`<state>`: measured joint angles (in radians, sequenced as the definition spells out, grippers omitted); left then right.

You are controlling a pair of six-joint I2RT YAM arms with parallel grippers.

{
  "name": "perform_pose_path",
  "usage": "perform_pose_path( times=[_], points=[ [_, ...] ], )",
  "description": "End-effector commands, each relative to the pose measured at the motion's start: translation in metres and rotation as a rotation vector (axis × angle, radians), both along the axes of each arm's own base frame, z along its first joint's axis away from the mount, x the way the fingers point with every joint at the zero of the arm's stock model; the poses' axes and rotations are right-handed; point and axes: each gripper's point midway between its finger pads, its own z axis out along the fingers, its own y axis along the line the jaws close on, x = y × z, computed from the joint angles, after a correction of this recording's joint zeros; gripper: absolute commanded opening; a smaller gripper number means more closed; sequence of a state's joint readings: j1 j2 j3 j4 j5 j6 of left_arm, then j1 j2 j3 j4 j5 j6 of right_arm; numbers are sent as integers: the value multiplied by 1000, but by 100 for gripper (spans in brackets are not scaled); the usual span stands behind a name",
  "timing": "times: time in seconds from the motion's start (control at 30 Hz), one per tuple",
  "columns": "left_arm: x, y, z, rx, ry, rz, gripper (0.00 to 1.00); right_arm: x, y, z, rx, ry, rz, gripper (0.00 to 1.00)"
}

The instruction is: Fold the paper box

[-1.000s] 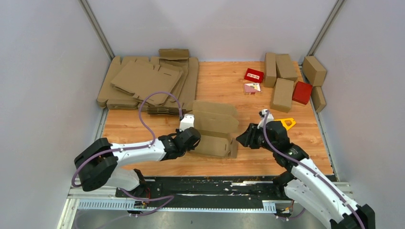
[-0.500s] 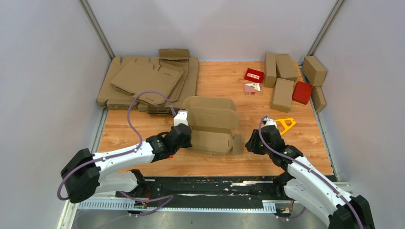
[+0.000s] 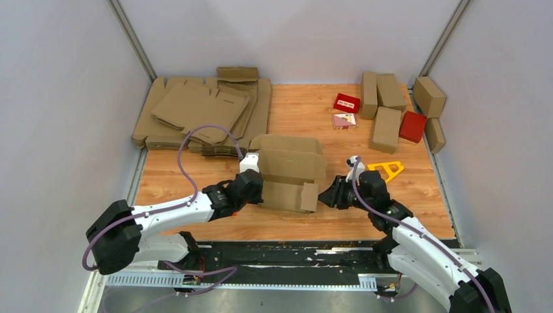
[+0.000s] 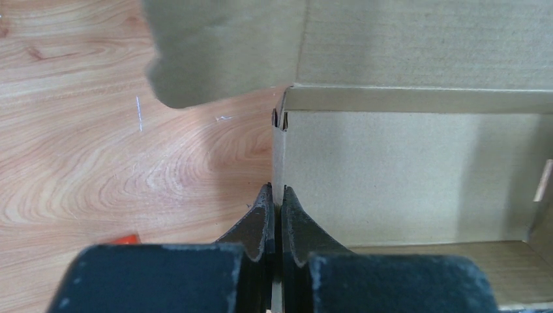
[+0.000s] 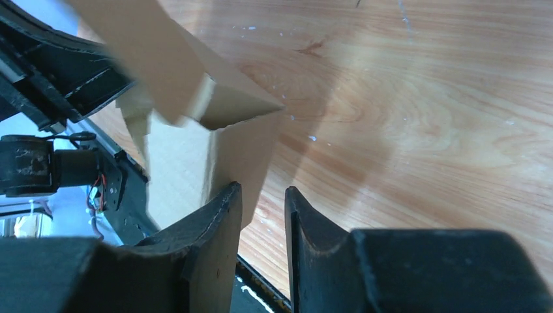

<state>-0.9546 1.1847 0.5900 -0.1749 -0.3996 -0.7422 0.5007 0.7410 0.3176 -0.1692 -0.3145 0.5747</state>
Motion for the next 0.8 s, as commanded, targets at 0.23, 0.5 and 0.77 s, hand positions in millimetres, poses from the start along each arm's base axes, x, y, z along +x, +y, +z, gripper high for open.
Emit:
perform_pose_path(
  times=[0.23, 0.5, 0.77],
  points=[
    [8, -12, 10, -28, -20, 1, 0, 2, 19, 18, 35, -19, 99, 31],
    [10, -11, 7, -23, -17, 14, 0, -6, 30, 31, 114, -30, 147, 35],
    [11, -7, 9, -23, -27, 32, 0, -5, 37, 39, 156, -37, 150, 38]
  ],
)
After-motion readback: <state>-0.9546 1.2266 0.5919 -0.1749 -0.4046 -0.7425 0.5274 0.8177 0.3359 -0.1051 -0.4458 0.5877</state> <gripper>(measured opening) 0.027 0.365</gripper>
